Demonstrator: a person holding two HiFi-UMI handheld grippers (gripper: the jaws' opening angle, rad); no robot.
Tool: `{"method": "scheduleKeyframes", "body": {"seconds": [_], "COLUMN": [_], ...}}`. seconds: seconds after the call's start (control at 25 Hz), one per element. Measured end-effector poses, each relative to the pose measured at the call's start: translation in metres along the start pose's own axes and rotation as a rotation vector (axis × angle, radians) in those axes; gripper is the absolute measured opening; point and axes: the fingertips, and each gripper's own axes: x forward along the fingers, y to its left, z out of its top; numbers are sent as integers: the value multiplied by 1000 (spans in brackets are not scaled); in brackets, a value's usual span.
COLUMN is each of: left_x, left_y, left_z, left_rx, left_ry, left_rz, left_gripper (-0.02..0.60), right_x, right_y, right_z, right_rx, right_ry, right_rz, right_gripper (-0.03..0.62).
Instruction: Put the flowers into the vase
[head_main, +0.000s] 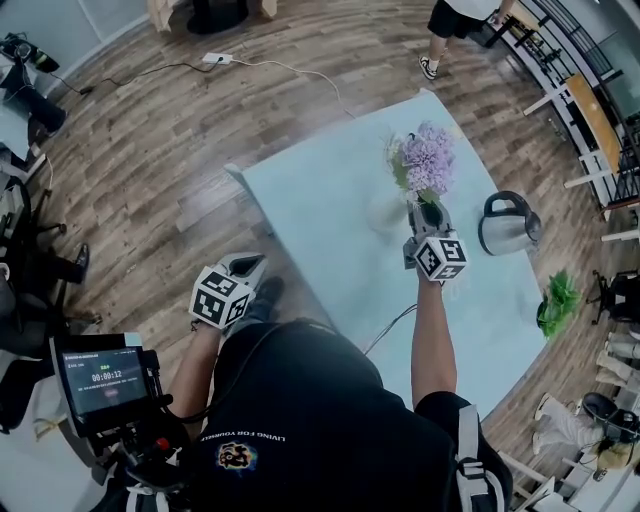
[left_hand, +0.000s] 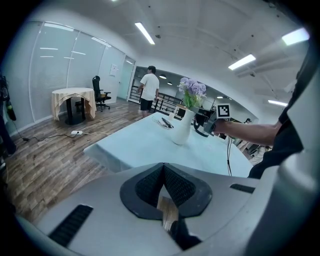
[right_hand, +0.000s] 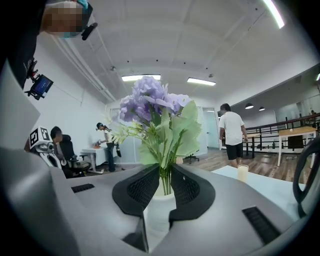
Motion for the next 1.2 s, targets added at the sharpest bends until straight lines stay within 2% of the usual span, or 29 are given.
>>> {"method": "scheduleKeyframes", "body": {"seconds": [0.16, 0.28, 0.36, 0.72, 1.0, 1.2], "left_x": [0, 0, 0, -1, 2, 3], "left_y": [1, 1, 1, 4, 0, -2], "left_z": [-1, -1, -1, 2, -1, 1], "left_rx": [-3, -3, -2, -4, -2, 2], "left_ry": [-2, -2, -3, -12, -4, -4], "left_rz": [2, 0, 1, 6, -5, -10], "left_gripper": [8, 8, 8, 8, 8, 8], "right_x": [2, 3, 4, 5, 3, -1], "right_y": [1, 4, 5, -3, -5, -7], "right_z": [-1, -1, -1, -3, -5, -4], "right_rx": [-4, -11, -21, -36, 52, 140], "right_ry": [16, 34, 48, 69, 79, 50], "right_rz": [5, 15, 18, -47, -38, -25], "right_gripper": [66, 132, 153, 202, 242, 262]}}
